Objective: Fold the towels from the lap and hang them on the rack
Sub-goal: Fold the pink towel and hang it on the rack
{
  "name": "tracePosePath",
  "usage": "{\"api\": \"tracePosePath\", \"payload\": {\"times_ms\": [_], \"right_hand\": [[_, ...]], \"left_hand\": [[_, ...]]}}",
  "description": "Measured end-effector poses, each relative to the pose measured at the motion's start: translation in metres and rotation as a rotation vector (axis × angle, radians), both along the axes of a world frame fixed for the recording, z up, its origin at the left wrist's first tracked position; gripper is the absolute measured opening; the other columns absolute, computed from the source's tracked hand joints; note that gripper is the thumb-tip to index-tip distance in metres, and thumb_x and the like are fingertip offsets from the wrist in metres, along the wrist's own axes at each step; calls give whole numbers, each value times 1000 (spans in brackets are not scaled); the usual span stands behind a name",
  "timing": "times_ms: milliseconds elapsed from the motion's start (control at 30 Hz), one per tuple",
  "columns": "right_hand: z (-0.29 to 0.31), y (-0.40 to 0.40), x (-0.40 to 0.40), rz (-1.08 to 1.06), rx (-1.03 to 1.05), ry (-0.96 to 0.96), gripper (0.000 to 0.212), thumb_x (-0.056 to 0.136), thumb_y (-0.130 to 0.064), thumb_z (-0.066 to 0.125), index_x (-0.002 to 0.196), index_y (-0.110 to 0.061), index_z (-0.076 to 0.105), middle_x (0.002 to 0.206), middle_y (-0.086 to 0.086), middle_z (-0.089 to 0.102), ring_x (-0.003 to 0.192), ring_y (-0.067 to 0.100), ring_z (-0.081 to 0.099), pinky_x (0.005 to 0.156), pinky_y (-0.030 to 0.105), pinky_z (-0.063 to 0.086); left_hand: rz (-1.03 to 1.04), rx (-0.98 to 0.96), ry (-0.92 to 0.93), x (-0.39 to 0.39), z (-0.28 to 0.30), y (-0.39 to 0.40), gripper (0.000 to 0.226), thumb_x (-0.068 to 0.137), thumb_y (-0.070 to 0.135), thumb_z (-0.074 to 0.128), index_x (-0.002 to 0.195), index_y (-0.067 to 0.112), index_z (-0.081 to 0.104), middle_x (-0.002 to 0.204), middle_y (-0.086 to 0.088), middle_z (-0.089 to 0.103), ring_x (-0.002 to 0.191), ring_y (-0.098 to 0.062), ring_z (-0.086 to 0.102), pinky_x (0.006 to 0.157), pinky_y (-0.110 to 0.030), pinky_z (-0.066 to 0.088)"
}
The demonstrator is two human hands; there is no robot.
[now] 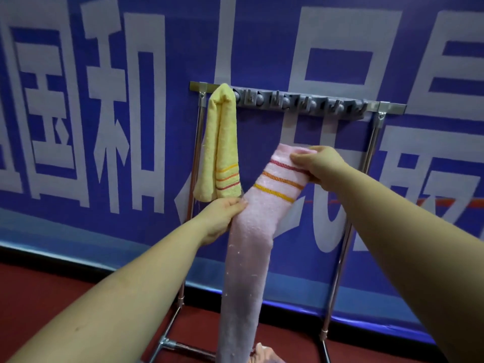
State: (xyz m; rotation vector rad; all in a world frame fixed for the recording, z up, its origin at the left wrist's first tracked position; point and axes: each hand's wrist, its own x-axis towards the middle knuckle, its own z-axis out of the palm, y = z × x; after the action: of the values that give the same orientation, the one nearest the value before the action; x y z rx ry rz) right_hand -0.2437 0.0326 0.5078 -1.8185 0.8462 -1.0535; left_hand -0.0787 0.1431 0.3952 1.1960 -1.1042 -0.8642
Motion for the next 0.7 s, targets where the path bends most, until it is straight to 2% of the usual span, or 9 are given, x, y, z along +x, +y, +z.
{"api": "tracePosePath", "payload": {"times_ms": [100, 167, 200, 267, 367, 400, 500, 567, 700], "right_hand": [[-20, -12, -7, -158, -38, 361, 32, 87, -12, 62, 117, -2, 59, 103, 16, 64, 89, 29, 65, 82, 40, 56], [-34, -9, -6, -236, -156, 752, 38, 91, -18, 56, 127, -5, 55, 121, 15, 61, 106, 30, 60, 94, 37, 50], [-41, -5, -4, -226, -224, 795, 41, 93, -23, 54, 131, -7, 52, 128, 13, 58, 111, 28, 58, 95, 34, 47], [-59, 0, 1, -74, -203, 602, 37, 96, -29, 49, 128, -10, 54, 127, 8, 60, 107, 21, 56, 89, 29, 44], [-90, 14, 10, 202, -18, 346, 36, 101, -29, 36, 114, -11, 64, 109, 1, 66, 96, 11, 58, 80, 17, 41], [-100, 15, 13, 242, 39, 314, 39, 101, -31, 34, 108, -10, 67, 102, 1, 67, 91, 11, 58, 78, 18, 42], [-123, 18, 19, 243, 144, 259, 45, 98, -40, 40, 81, -9, 66, 87, 8, 64, 86, 19, 58, 93, 34, 45], [-129, 21, 21, 236, 108, 307, 49, 97, -46, 38, 69, -13, 61, 75, 6, 61, 75, 18, 55, 84, 34, 44], [-128, 32, 24, 295, 45, 300, 50, 96, -51, 36, 72, -17, 63, 76, 4, 64, 76, 17, 58, 80, 31, 47]], "left_hand": [[52, 34, -114, -2, -2, -4, 27, 98, 24, 43, 110, 10, 63, 110, -1, 65, 110, -16, 57, 101, -33, 44], [57, 54, -192, -8, -1, -4, 28, 98, 22, 41, 111, 9, 62, 106, -3, 64, 102, -15, 58, 96, -32, 46], [47, 63, -225, -12, 0, -3, 27, 98, 20, 41, 110, 9, 62, 101, -1, 64, 94, -12, 58, 88, -29, 48], [21, 93, -299, -19, 1, -4, 23, 98, 18, 43, 104, 11, 64, 91, 1, 63, 80, -6, 56, 72, -23, 47], [14, 178, -400, -24, -1, -4, 23, 96, 20, 46, 100, 11, 66, 79, 5, 60, 73, -5, 52, 66, -23, 42], [17, 201, -400, -24, -1, -3, 21, 95, 21, 47, 95, 12, 66, 79, 5, 61, 73, -6, 53, 66, -23, 42], [12, 232, -372, -21, -3, 2, 19, 93, 18, 51, 80, 13, 64, 73, 1, 60, 67, -8, 52, 60, -21, 42], [14, 253, -396, -15, -4, 3, 17, 90, 18, 55, 77, 13, 66, 72, -1, 59, 67, -11, 51, 61, -24, 41], [22, 282, -395, -8, -4, 6, 17, 86, 19, 59, 71, 15, 67, 71, -3, 61, 71, -16, 53, 68, -30, 41]]}}
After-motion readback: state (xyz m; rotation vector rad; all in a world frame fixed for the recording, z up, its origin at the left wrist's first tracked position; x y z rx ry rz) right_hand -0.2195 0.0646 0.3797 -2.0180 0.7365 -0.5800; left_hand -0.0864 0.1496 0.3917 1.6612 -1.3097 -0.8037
